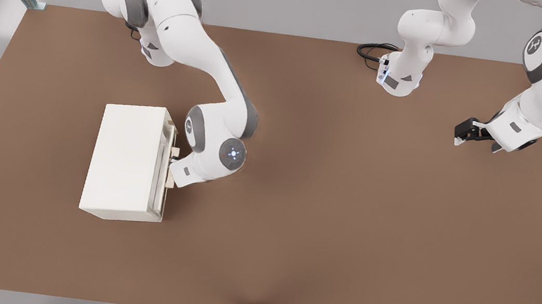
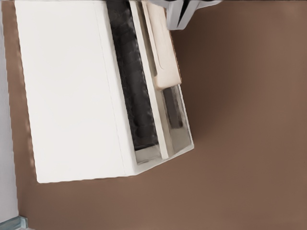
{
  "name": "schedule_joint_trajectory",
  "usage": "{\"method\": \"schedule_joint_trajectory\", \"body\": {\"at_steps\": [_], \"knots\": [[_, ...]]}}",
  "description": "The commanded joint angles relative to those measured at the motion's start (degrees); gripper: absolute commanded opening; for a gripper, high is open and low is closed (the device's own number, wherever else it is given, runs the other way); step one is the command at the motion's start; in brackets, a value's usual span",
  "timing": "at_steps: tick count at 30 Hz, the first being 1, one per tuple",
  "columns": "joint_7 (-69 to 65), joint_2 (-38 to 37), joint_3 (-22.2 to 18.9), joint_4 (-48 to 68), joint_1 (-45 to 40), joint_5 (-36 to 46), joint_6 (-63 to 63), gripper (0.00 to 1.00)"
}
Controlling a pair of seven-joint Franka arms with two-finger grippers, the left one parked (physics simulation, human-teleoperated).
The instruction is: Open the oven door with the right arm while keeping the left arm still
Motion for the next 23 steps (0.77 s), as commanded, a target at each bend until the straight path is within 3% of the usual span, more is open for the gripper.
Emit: {"method": "schedule_joint_trajectory", "body": {"at_steps": [1,4,5,6,8,9,23], "knots": [[-18.68,-8.16,0.03,-3.64,-4.82,10.62,3.66,0.21],[-31.26,-19.50,0.12,-8.74,-11.06,13.35,-1.70,0.21],[-31.26,-22.92,3.27,-11.11,-14.92,13.35,-1.97,0.21],[-31.26,-25.39,4.51,-12.70,-16.87,13.26,-3.11,0.29],[-31.09,-25.48,4.51,-12.70,-17.04,12.65,-3.20,0.31],[-31.61,-25.66,4.43,-13.32,-17.04,12.56,-3.37,1.00],[-33.02,-27.77,4.51,-12.61,-18.71,10.80,-2.49,1.00]]}}
